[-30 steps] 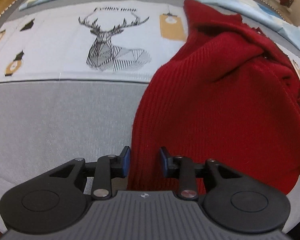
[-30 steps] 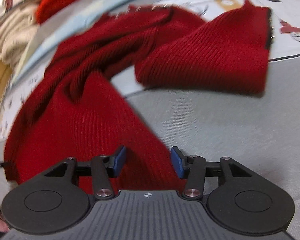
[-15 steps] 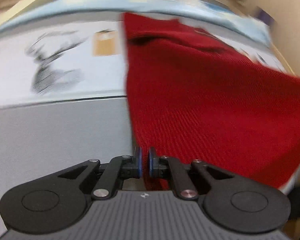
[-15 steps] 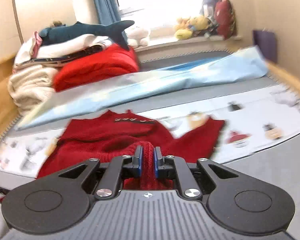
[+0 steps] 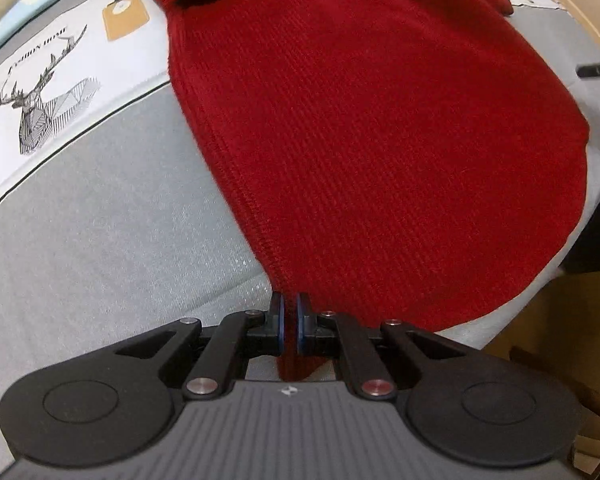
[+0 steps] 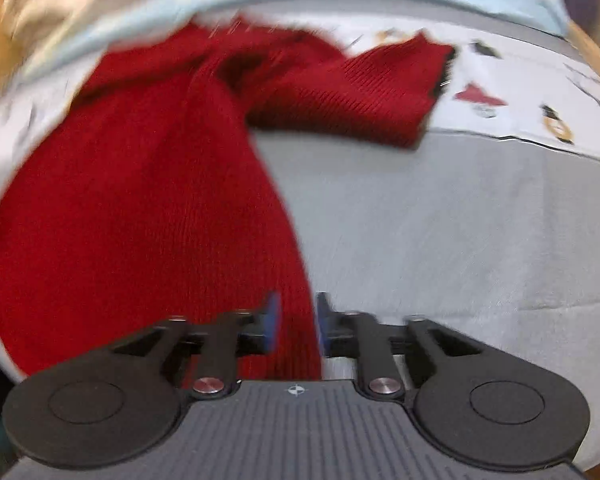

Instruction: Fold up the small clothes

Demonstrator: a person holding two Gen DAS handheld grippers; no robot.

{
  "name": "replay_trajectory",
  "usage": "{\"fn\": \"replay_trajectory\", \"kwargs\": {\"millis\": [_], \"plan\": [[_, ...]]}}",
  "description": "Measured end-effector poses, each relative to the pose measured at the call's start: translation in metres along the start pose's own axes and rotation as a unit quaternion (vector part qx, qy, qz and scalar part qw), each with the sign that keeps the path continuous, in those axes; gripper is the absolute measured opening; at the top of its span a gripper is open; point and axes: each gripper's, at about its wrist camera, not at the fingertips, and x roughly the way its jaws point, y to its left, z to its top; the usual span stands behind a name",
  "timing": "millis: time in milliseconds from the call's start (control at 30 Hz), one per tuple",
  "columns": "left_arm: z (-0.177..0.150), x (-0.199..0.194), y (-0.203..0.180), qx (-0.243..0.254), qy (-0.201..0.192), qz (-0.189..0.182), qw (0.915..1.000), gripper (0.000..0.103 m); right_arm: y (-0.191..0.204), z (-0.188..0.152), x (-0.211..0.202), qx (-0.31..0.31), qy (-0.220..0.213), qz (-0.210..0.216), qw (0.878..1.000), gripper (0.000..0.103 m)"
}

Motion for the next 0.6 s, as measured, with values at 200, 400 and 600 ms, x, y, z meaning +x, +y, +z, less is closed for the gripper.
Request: {"fn": "replay_trajectory", "kwargs": {"millis": [200,400,600], "plan": [[0.014,-0.002,0.012,-0.038,-0.005,0.028,0.9989,0.009,-0.013,0.023,0.005,0.095,-0.059,0.006,0.994,0.042],[0.035,-0.028,0.018,-0.097,-0.062,0.046,0.9923,0.009,-0.015,0.069,0.006,0.133,-0.118,0.028,0.984,0.042],[0.071,-0.033,0.008,-0.119,-0.086,0.058,0.9875,0.009,-0.006,0.116,0.045,0.153,-0.113,0.021,0.982,0.051]]}}
